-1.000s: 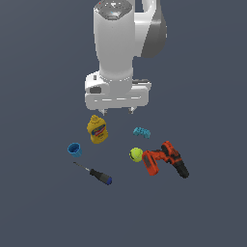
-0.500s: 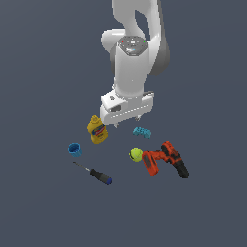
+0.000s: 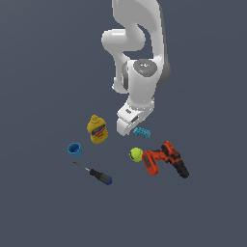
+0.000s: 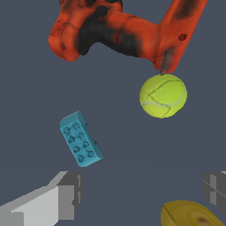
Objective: Pick up a designated object from a clutter of objects.
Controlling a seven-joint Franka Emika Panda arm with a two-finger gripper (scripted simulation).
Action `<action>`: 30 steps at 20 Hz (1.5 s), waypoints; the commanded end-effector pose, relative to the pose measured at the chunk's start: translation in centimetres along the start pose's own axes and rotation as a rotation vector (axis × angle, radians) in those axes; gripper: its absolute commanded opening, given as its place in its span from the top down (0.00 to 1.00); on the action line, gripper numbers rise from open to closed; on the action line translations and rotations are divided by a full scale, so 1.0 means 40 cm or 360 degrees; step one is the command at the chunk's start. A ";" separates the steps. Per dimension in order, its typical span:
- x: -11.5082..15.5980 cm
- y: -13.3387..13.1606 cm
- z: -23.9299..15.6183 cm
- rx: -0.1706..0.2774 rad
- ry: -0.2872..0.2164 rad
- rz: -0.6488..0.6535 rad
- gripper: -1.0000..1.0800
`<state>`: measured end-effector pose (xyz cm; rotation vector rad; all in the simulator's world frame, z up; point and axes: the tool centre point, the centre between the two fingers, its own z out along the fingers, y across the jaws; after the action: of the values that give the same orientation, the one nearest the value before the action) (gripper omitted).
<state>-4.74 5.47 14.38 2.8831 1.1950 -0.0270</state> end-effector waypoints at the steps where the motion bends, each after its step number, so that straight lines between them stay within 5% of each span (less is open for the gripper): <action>1: 0.004 -0.033 0.038 0.0000 0.0006 -0.0148 0.04; 14: 0.004 -0.161 0.161 0.0008 0.0036 -0.0667 0.04; 30: 0.002 -0.180 0.214 0.0011 0.0041 -0.0734 0.04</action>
<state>-9.79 10.39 6.22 2.5512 1.8329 -0.0003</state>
